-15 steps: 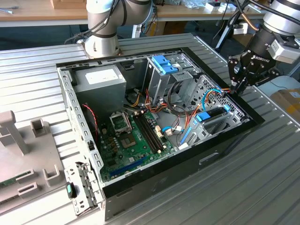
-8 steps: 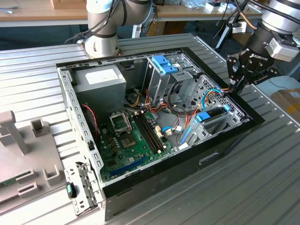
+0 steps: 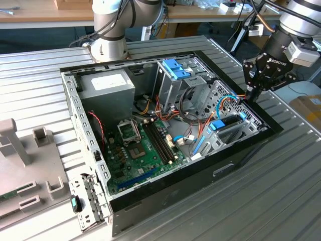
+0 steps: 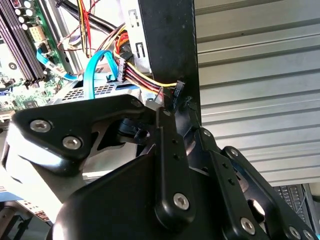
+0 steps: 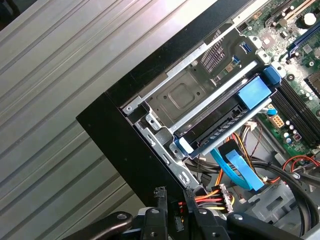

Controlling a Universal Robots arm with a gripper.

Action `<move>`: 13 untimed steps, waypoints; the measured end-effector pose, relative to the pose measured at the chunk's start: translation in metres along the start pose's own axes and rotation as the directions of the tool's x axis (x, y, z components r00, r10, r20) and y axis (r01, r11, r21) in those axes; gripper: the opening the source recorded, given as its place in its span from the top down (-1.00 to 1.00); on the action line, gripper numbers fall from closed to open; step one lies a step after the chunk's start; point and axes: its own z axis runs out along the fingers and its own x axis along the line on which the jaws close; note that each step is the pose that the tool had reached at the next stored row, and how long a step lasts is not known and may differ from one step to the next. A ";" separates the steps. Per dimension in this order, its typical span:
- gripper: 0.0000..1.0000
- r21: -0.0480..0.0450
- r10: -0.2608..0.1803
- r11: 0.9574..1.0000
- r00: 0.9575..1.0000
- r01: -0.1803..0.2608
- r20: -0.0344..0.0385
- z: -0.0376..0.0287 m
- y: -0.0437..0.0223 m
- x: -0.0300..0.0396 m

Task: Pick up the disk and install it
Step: 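Insert the first disk wire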

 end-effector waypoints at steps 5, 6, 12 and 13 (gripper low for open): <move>0.66 0.000 0.000 1.000 1.000 0.000 0.000 0.0002 0.0000 0.0000; 0.66 0.000 0.000 1.000 1.000 0.000 0.000 0.0002 0.0000 0.0000; 0.66 0.000 0.000 1.000 1.000 0.000 0.000 0.0000 0.0000 0.0000; 0.66 0.000 0.000 1.000 1.000 0.000 0.000 -0.0008 0.0000 0.0000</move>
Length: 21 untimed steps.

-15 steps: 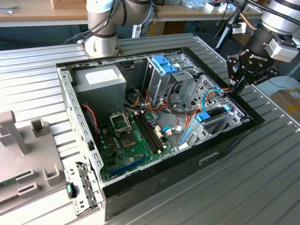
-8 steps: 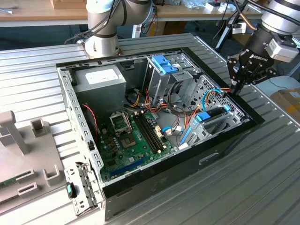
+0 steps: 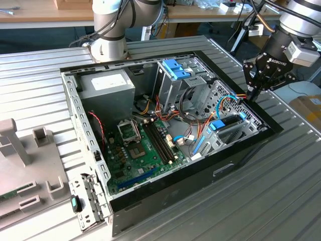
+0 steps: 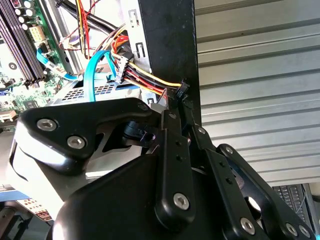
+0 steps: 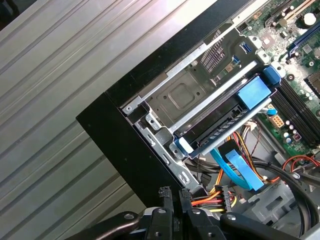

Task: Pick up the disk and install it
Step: 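Insert the first disk wire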

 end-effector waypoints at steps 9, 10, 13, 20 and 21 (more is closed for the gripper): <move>0.66 0.001 0.000 1.000 1.000 0.000 -0.002 -0.0137 0.0007 0.0000; 0.66 0.001 0.000 1.000 1.000 0.000 -0.002 -0.0137 0.0008 -0.0001; 0.66 0.003 0.000 1.000 1.000 0.000 -0.005 -0.0138 0.0054 -0.0049; 0.66 0.006 0.007 1.000 1.000 -0.007 -0.009 -0.0137 0.0159 -0.0163; 0.66 0.006 0.010 1.000 1.000 -0.010 -0.009 -0.0138 0.0163 -0.0169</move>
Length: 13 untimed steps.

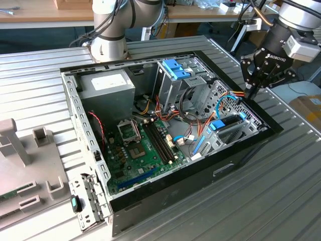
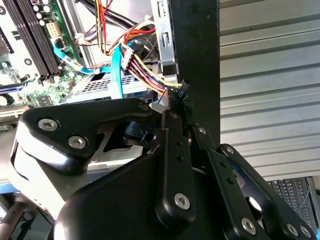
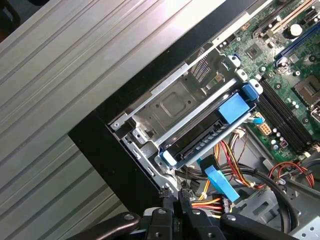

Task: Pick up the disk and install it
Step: 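Insert the first disk wire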

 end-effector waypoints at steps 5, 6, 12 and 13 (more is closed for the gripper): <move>0.66 -0.001 0.017 1.000 1.000 -0.017 0.000 -0.0001 0.0028 -0.0033; 0.66 -0.001 0.025 1.000 1.000 -0.025 0.001 0.0000 0.0041 -0.0049; 0.66 -0.005 0.131 0.991 0.991 -0.131 0.002 0.0002 0.0043 -0.0052; 0.66 -0.006 0.164 0.986 0.987 -0.164 0.003 0.0003 0.0043 -0.0052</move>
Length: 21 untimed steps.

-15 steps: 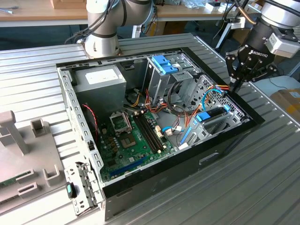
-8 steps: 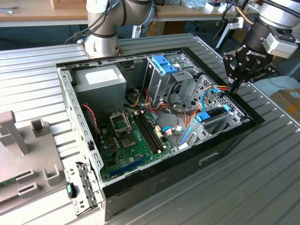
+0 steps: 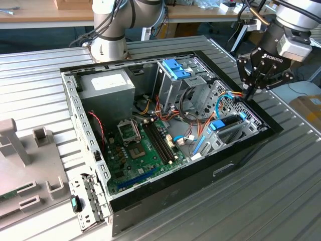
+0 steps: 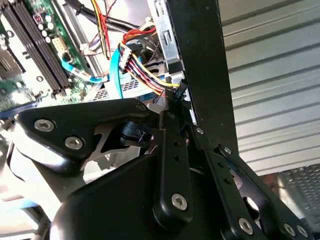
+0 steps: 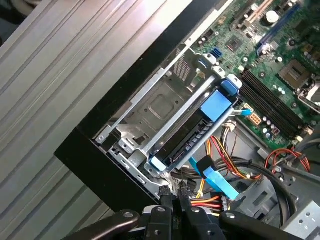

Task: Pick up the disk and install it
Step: 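Insert the first disk wire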

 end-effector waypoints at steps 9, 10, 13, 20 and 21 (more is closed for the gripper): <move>0.66 -0.009 0.221 0.975 0.975 -0.221 0.004 0.0017 0.0000 -0.0001; 0.66 -0.009 0.230 0.973 0.973 -0.230 0.004 0.0017 0.0000 -0.0001; 0.66 -0.009 0.236 0.972 0.972 -0.236 0.004 0.0018 0.0055 -0.0047; 0.66 -0.016 0.385 0.923 0.923 -0.385 0.005 0.0024 0.0055 -0.0048; 0.66 -0.017 0.404 0.915 0.915 -0.403 0.005 0.0025 0.0055 -0.0048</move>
